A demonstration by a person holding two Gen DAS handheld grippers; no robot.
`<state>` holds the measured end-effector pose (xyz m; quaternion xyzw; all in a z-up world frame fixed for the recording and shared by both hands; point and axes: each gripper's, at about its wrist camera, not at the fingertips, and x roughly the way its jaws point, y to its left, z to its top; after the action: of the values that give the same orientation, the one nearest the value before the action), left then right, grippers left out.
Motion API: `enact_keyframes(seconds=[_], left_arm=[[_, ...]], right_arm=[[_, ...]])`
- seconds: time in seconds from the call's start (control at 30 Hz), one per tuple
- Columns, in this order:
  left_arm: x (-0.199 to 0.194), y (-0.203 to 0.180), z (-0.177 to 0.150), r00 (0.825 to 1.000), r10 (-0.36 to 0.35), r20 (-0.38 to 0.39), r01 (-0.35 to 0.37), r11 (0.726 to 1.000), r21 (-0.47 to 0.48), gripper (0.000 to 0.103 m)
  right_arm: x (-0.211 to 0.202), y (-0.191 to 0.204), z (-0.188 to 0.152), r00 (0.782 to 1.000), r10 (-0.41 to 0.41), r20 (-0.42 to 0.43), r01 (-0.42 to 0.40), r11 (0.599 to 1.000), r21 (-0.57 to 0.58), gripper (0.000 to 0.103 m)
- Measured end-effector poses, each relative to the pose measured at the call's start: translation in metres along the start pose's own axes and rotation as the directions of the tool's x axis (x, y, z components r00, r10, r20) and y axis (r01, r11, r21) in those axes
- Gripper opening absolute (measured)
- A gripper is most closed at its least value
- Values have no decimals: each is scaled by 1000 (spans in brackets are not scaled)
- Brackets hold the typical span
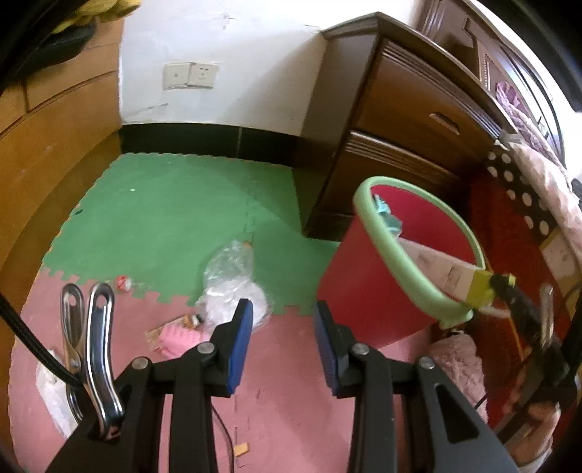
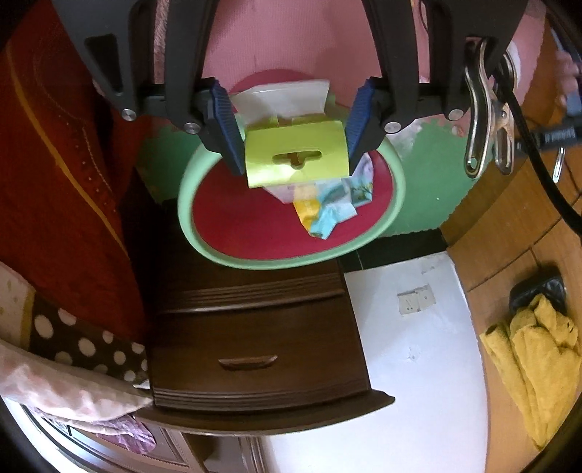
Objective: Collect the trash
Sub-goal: 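Withdraw the right tool from the bucket toward the remaining trash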
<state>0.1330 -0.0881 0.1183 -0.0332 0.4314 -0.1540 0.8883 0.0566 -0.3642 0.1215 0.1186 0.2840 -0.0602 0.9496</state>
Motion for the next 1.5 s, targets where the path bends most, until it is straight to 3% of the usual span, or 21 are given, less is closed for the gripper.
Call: enact_keyframes(seconds=[0.33,0.63,1.13,1.5], left_arm=[[-23,18,-21,999,33,15,-32,999,-13,35],[-40,29,-31,998,54,35,-53,998,-25,35],[-62,70,-47,990,129,60,-125,989,-73,35],[-86,139,-69,973,222,64,-207,962,-179,35]], right_arm=[[-20,10,12,997,26,73,-25,1000,-17,64],[-57,30,16,979,96,178,-84,994,-73,65],[-64,89,-21,952,295,84,-282,949,-138,65],[-46,135,-54,925,380,-25,-379,912,-157,65]])
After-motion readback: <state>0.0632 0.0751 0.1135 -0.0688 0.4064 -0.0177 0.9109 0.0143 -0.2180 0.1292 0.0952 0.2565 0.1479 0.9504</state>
